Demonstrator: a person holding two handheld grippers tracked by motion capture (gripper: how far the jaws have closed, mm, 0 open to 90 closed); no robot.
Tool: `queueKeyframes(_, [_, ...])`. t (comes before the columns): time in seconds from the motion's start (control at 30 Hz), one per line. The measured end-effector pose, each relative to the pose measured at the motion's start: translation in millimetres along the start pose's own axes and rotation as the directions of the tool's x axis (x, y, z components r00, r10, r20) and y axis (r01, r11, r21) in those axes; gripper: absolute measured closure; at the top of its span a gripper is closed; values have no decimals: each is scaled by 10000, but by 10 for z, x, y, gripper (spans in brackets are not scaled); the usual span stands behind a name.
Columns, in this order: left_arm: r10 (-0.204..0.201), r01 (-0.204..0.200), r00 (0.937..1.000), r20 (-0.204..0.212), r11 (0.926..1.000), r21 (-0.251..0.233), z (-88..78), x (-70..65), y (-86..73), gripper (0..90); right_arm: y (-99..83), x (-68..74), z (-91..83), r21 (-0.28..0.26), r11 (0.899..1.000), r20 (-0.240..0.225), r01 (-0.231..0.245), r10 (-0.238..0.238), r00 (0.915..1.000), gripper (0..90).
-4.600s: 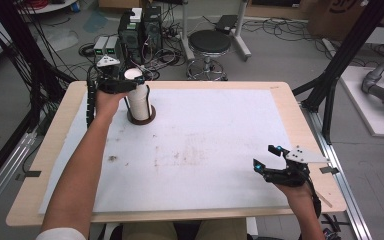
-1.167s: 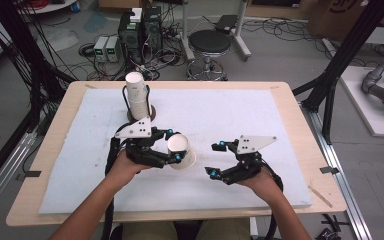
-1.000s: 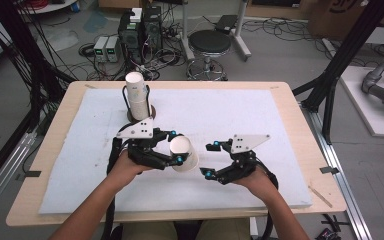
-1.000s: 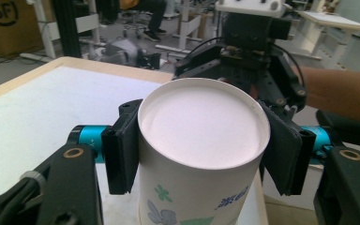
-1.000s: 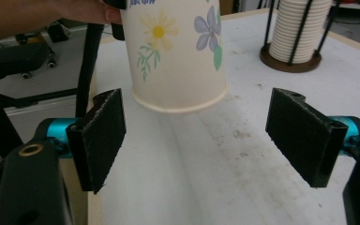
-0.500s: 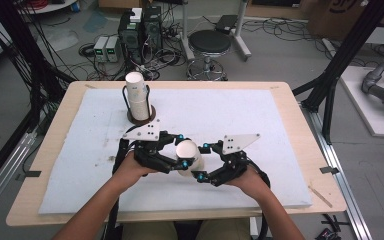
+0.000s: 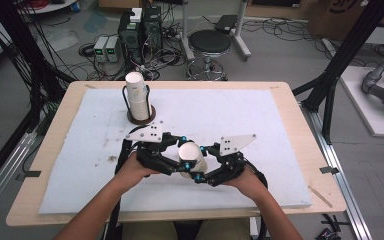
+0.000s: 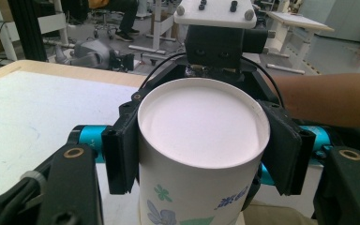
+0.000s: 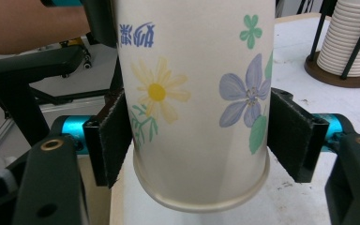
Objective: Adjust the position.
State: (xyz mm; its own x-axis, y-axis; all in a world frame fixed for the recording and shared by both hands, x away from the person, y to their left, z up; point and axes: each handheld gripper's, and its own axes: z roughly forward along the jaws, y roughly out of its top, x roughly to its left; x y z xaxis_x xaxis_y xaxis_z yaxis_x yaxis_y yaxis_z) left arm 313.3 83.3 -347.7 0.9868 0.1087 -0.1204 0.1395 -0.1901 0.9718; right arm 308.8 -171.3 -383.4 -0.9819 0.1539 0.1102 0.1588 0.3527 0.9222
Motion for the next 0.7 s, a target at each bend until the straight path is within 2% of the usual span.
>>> queueKeyframes(0.2, [8,-8,10000,-77,10000,-30,-3,-4,-13,360,2,-3,-8,11,9998,3,197,-197,9998,351])
queueKeyframes(0.23, [136,-134,9995,-274,9999,61,1,-15,-13,341,1,-1,-9,66,9998,-13,182,-182,9998,351])
queueKeyframes(0.3, [-153,179,9972,-731,9992,349,12,-17,2,135,-1,-4,-9,346,9992,-61,193,-191,9998,354])
queueKeyframes(0.37, [-179,230,9955,-926,9983,543,3,-15,15,124,-1,-7,-16,576,9980,-73,263,-260,9996,360])
queueKeyframes(0.5, [-56,125,9966,-821,9964,841,-18,-21,30,125,31,-30,-50,1039,9936,89,453,-465,9989,366])
queueKeyframes(0.7, [220,-132,9980,-601,9897,1423,-42,-31,85,125,139,-39,-100,1843,9792,27,849,-869,9962,369])
